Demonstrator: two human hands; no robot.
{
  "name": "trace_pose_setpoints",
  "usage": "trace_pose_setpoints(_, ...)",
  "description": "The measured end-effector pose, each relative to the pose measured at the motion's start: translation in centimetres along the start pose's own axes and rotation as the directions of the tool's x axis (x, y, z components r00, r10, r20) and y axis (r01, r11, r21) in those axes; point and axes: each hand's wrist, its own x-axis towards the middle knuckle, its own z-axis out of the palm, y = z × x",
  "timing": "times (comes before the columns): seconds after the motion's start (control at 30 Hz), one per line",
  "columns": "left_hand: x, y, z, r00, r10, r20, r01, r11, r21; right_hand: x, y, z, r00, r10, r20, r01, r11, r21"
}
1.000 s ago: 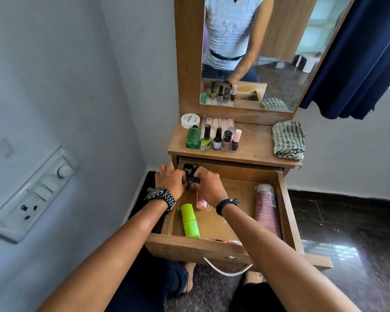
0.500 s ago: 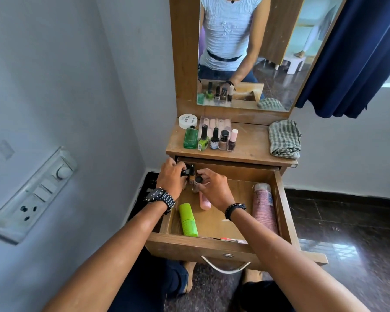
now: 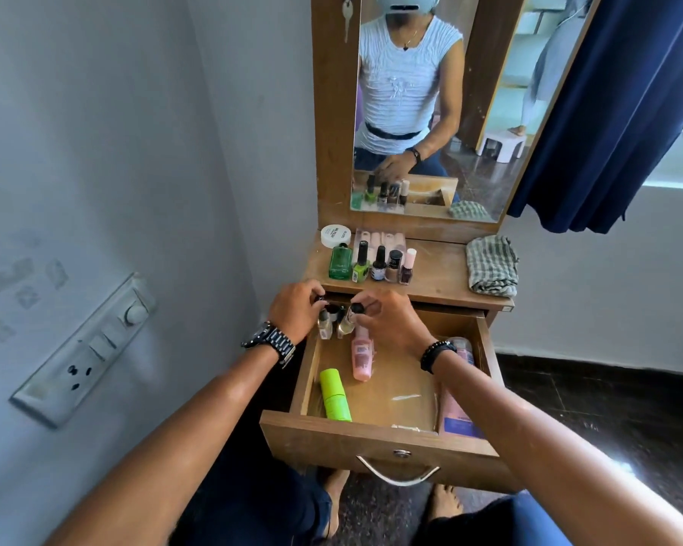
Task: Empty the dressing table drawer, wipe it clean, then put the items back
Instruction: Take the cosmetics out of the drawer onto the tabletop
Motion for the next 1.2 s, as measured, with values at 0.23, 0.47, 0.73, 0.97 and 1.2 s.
trace_pose_setpoints(0.23, 3.1, 1.5, -6.5, 0.985, 0.007, -0.171, -0.034, 0.987, -0.154, 4.1, -5.1, -3.0, 0.991, -0.137, -0.009, 0.136, 0.989, -0.06)
trace_pose_setpoints(0.47, 7.9, 1.3, -6.2, 0.974, -0.06, -0.217, 0.019, 0.983, -0.182, 10.8, -7.9, -4.6, 0.979, -0.204, -0.022, 0.194, 0.953, -0.234)
trace_pose_setpoints(0.73, 11.4, 1.0, -3.1, 0.972, -0.079, -0.223, 0.027, 0.974, -0.225, 15.7, -6.3, -3.5, 0.995, -0.1, 0.002, 0.094, 0.928, -0.36)
trace_pose_setpoints(0.97, 12.8, -0.1, -1.6, 0.963, -0.096, -0.25, 0.027, 0.964, -0.263, 17.0, -5.6, -2.2, 0.994, -0.09, 0.066, 0.11, 0.883, -0.457)
trace_pose_setpoints(1.2, 13.1, -0.5, -1.0, 0.966, -0.153, -0.209, 0.072, 0.934, -0.35, 17.8, -4.8, -1.8, 0.992, -0.091, 0.083, 0.121, 0.85, -0.512)
